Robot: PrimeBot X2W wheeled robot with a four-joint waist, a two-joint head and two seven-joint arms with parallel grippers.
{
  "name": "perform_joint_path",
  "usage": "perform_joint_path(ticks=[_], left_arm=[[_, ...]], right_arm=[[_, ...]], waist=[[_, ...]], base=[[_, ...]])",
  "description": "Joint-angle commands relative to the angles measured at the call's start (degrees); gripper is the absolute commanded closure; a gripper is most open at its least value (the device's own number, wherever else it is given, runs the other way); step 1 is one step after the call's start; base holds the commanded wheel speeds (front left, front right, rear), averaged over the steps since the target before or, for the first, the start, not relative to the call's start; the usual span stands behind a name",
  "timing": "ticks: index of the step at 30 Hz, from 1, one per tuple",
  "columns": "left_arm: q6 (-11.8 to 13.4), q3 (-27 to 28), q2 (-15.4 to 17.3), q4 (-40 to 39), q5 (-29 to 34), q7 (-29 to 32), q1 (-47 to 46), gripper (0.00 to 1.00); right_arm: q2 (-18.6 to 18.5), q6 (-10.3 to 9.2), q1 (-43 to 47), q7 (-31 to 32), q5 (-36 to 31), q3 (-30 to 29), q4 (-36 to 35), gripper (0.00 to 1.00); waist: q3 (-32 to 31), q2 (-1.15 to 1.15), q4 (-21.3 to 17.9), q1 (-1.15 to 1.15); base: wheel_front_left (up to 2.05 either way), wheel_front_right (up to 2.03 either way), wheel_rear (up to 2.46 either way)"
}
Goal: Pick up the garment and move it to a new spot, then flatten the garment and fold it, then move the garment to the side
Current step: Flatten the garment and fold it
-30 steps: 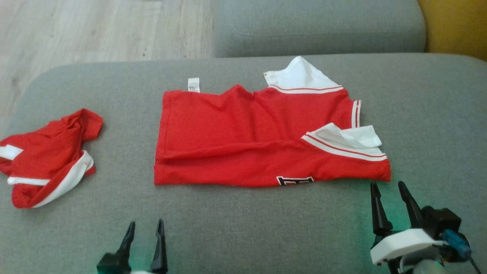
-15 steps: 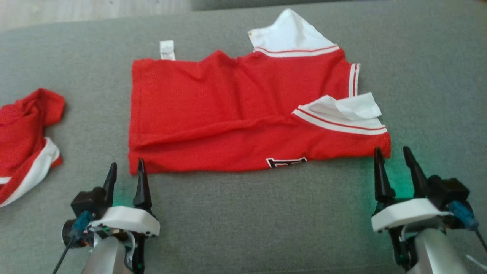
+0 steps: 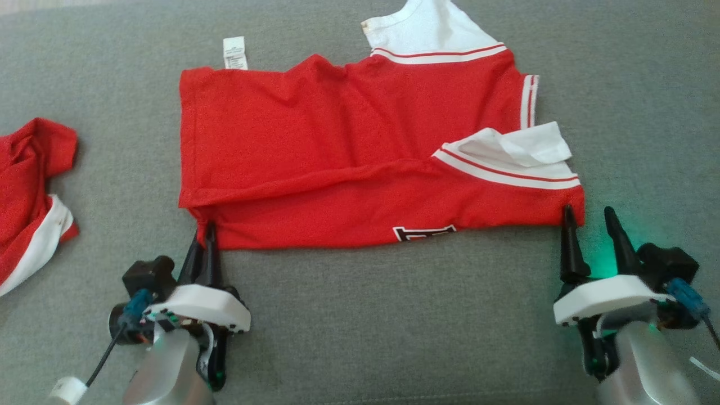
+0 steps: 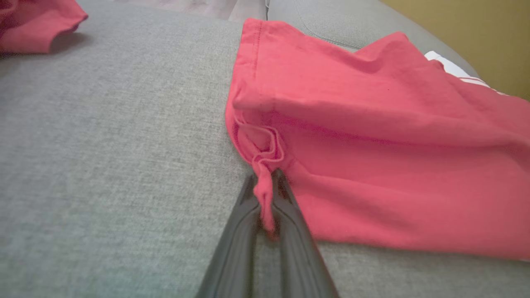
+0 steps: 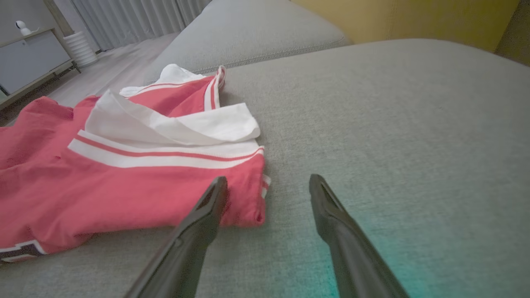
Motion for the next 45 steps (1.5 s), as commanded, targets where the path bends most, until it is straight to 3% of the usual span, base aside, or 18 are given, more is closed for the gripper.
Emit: perform_joint_path(ticks=[1,3,4,5,15,22,28,34,35,36,37,45], left_arm=[[-0.41,-1.66,-0.52,1.43,-0.79,0.92,0.68,1.0],[-0.41,-2.76,-0.42,1.51,-1.53,0.92,0.47,1.0],[-0.42,-3.3,-0.34,1.54,-1.88,0.92,0.38,1.0],[-0.42,-3.79,-0.29,1.55,-2.27,0.92,0.34,1.0],[-0.42,-2.76,1.06,-5.09,-4.28,0.92,0.89,1.0],[-0.42,3.19,3.05,-13.11,-1.38,0.91,0.75,1.0],[-0.42,4.19,2.72,-11.98,-0.15,0.91,6.54,1.0],[-0.43,2.82,0.99,-9.4,-0.35,0.91,14.62,1.0],[-0.43,2.75,0.75,-9.06,-0.37,0.91,15.51,0.56],[-0.43,2.79,0.55,-8.69,-0.36,0.91,16.18,0.0],[-0.43,3.07,0.39,-8.44,-0.19,0.91,16.58,0.0],[0.66,9.08,0.21,-12.0,4.56,0.91,10.36,0.0]], right_arm=[[-0.24,-0.04,-2.43,-0.63,1.01,2.09,1.19,0.0],[-0.24,-0.04,-3.35,-0.63,1.67,2.93,5.0,0.0],[-0.24,-0.04,-3.98,-0.63,2.78,3.32,6.51,0.55],[-0.24,-0.04,-4.57,-0.63,3.42,4.03,7.57,1.0],[-0.24,-0.04,-5.91,-0.63,6.93,3.09,4.96,1.0],[-0.24,-0.04,-8.63,-0.63,9.13,3.23,4.29,1.0],[-0.85,-0.04,-5.21,-0.63,10.88,2.68,6.7,1.0],[-2.21,-0.04,1.8,-0.59,13.57,3.72,9.07,1.0],[-2.26,-0.04,2.75,-0.6,13.94,3.81,9.42,0.96],[-2.26,-0.04,3.5,-0.6,14.23,3.91,9.65,0.57],[-2.25,-0.04,3.99,-0.6,14.4,4.01,9.77,0.0],[-2.4,-0.04,0.59,-0.62,10.83,3.35,5.47,0.0]], waist=[[0.52,0.0,0.72,0.0],[0.75,0.0,1.16,0.0],[0.85,0.0,1.39,0.0],[0.88,0.0,1.59,0.0],[-1.28,0.0,2.42,0.0],[-9.04,0.0,2.32,0.0],[-15.76,0.0,2.45,0.0],[-16.73,0.0,2.61,0.0],[-16.58,0.0,2.65,0.0],[-16.35,0.0,2.68,0.0],[-16.09,0.0,2.67,0.0],[-10.54,0.0,2.36,0.0]], base=[[0.0,0.0,0.0],[0.0,0.0,0.0],[0.0,0.0,0.0],[0.0,0.0,0.0],[0.0,0.0,0.0],[0.0,0.0,0.0],[0.0,0.0,0.0],[0.0,0.0,0.0],[0.0,0.0,0.0],[0.0,0.0,0.0],[0.0,0.0,0.0],[0.0,0.0,0.0]])
